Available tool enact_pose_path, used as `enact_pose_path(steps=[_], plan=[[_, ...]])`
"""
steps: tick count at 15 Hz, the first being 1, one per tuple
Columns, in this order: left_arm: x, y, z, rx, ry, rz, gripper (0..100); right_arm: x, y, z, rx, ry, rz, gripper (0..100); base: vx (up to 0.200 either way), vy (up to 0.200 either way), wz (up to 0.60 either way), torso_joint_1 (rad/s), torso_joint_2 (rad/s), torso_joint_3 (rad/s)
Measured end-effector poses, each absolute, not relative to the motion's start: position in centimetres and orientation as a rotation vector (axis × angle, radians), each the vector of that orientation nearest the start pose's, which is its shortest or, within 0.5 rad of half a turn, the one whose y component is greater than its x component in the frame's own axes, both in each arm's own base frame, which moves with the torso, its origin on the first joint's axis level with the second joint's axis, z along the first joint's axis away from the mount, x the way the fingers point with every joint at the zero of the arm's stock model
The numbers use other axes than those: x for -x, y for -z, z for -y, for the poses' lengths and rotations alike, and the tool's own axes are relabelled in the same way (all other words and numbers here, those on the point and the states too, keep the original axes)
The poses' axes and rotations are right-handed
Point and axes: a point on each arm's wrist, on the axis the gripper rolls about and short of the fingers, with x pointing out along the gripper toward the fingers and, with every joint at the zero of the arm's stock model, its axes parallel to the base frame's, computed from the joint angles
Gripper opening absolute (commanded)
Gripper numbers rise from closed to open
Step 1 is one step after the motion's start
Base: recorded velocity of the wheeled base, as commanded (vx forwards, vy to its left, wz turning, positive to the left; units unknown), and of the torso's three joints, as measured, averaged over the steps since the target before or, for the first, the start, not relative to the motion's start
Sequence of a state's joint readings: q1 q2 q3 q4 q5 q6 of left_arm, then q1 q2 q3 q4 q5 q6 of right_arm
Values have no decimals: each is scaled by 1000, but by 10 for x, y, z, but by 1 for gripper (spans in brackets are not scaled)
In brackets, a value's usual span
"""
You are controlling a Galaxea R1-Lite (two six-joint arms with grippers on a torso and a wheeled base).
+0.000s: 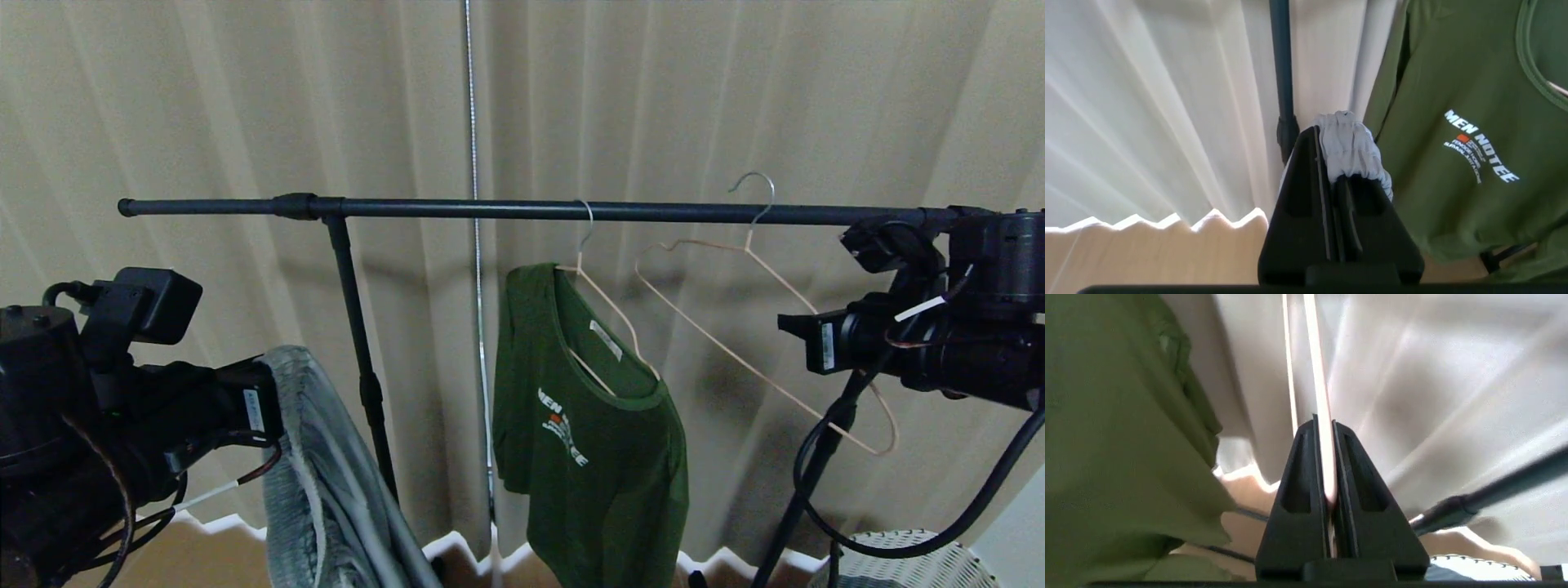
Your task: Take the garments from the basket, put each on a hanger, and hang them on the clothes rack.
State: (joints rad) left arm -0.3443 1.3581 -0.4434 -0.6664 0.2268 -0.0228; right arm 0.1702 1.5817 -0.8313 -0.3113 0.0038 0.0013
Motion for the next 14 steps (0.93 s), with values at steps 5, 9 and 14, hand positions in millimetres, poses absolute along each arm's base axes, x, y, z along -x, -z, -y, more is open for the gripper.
enact_pose_path(steps=[5,9,14], plan=[[-191,-177,63,-44,113,-196,0,-251,-192,-30,18,-128,-413,0,0,0,0,0,0,0],[-191,-175,61,-58,103,-201,0,-229,-194,-23,12,-111,-398,0,-150,0,0,8,3,3],[-191,-175,60,-61,98,-202,0,-207,-195,-20,11,-109,-379,0,-200,0,0,-13,1,1]])
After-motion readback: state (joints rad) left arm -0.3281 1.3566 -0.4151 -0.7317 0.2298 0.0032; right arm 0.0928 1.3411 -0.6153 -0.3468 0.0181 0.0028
